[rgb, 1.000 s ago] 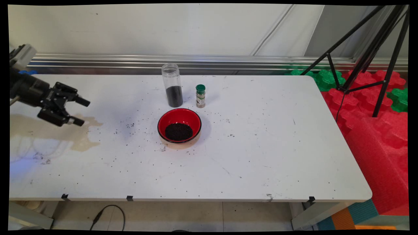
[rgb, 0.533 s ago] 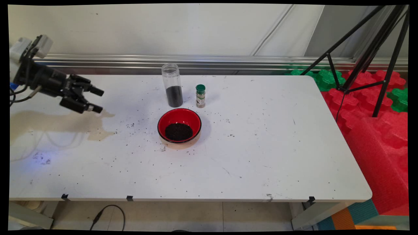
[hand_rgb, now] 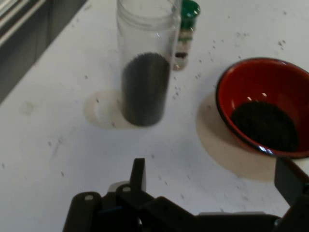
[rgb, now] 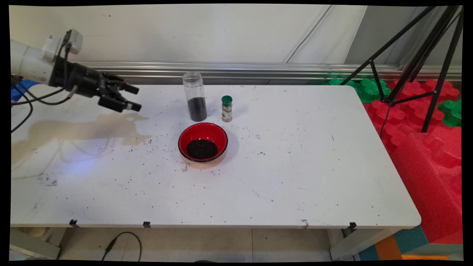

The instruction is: Pick up the black seasoning powder from the table

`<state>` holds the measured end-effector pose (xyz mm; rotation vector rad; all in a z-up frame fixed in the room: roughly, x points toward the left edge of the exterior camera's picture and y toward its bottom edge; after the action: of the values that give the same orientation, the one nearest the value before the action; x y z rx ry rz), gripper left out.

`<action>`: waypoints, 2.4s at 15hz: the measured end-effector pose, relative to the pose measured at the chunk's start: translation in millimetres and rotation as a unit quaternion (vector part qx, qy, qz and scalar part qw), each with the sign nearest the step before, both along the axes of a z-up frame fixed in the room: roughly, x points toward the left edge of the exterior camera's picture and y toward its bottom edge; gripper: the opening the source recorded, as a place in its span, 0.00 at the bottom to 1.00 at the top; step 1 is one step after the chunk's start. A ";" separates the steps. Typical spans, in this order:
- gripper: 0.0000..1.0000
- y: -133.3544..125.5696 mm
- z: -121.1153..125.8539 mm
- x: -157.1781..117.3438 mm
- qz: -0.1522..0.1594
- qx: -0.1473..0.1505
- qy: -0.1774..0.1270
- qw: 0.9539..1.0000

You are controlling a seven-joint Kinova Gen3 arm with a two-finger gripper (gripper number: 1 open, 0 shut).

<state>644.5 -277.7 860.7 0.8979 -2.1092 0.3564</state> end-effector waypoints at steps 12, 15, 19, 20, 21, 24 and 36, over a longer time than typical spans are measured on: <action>1.00 -72.1 -41.1 -24.0 -0.025 -0.069 0.010 0.997; 1.00 -88.3 -54.0 -28.5 -0.039 -0.083 0.012 0.996; 1.00 -106.0 -68.9 -33.7 -0.057 -0.097 0.017 0.993; 1.00 -109.5 -71.8 -34.8 -0.061 -0.100 0.018 0.993; 1.00 -114.6 -76.1 -36.5 -0.067 -0.105 0.019 0.992; 1.00 -125.6 -86.1 -40.4 -0.082 -0.115 0.022 0.990; 1.00 -164.3 -123.0 -51.8 -0.136 -0.149 0.026 0.979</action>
<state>592.6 -442.0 737.7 0.4347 -2.0277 0.4827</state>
